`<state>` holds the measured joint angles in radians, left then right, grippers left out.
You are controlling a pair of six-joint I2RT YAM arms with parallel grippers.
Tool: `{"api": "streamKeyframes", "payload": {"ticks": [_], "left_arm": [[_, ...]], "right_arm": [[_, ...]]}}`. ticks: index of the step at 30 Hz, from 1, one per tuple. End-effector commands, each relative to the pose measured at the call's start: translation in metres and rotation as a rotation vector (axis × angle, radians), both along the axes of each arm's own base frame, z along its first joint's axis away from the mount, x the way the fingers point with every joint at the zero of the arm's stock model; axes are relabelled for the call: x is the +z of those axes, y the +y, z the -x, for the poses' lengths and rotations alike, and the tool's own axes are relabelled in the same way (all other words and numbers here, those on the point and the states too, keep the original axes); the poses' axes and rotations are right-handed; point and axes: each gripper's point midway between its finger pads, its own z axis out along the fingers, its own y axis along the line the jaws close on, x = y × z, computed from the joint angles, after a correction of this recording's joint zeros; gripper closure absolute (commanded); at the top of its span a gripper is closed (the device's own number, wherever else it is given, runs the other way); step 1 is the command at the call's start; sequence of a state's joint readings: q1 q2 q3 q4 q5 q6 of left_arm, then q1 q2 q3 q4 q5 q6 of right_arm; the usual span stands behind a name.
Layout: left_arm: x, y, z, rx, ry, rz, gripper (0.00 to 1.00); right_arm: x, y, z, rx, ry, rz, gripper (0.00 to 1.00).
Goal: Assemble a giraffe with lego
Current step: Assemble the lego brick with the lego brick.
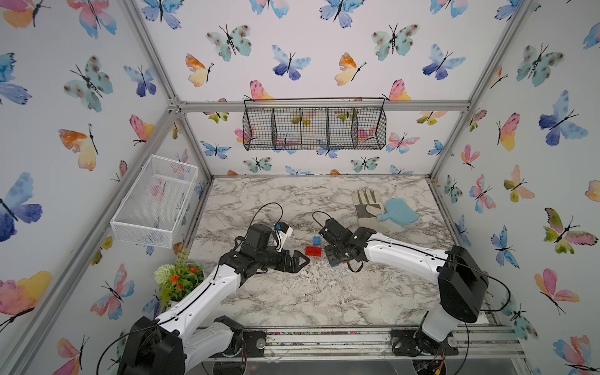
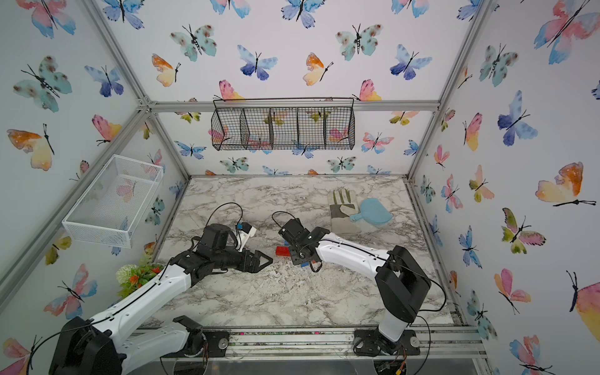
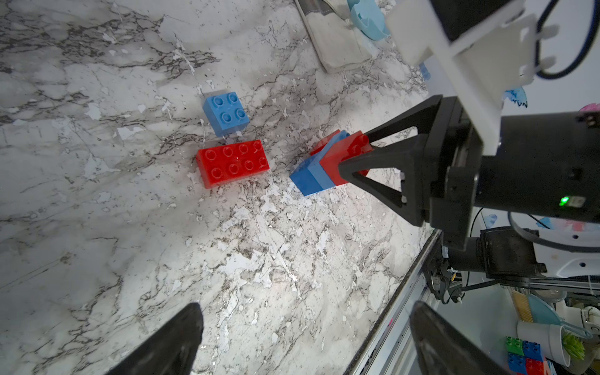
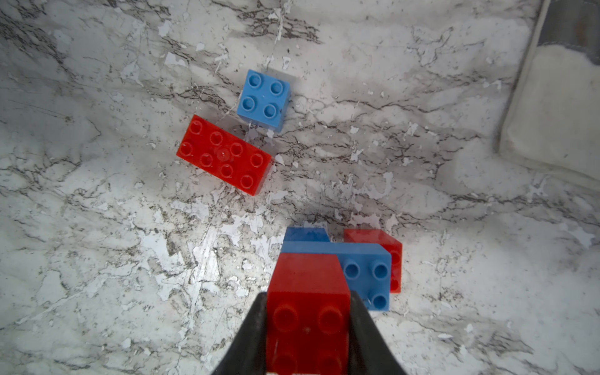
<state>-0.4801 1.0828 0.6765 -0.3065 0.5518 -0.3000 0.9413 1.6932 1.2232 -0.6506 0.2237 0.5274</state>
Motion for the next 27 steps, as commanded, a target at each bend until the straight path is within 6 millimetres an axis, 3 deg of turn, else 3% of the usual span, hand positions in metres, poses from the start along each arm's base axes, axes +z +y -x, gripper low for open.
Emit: {"api": "streamKeyframes", "payload": {"ticks": [1, 15, 21, 27], "left_arm": [[0.0, 0.0, 0.001, -0.002, -0.005, 0.001, 0.02], [0.0, 0.0, 0.001, 0.001, -0.007, -0.001, 0.02], [-0.001, 0.0, 0.001, 0.001, -0.006, -0.002, 0.02], [-0.001, 0.0, 0.002, 0.0, -0.003, -0.001, 0.02]], "right_arm": [[-0.036, -0.019, 0.031, 0.006, 0.173, 0.108, 0.85], [-0.072, -0.033, 0.057, -0.04, 0.272, 0.095, 0.87], [-0.071, -0.04, 0.054, -0.052, 0.256, 0.127, 0.87], [-0.056, -0.059, 0.036, -0.169, 0.149, 0.188, 0.86]]}}
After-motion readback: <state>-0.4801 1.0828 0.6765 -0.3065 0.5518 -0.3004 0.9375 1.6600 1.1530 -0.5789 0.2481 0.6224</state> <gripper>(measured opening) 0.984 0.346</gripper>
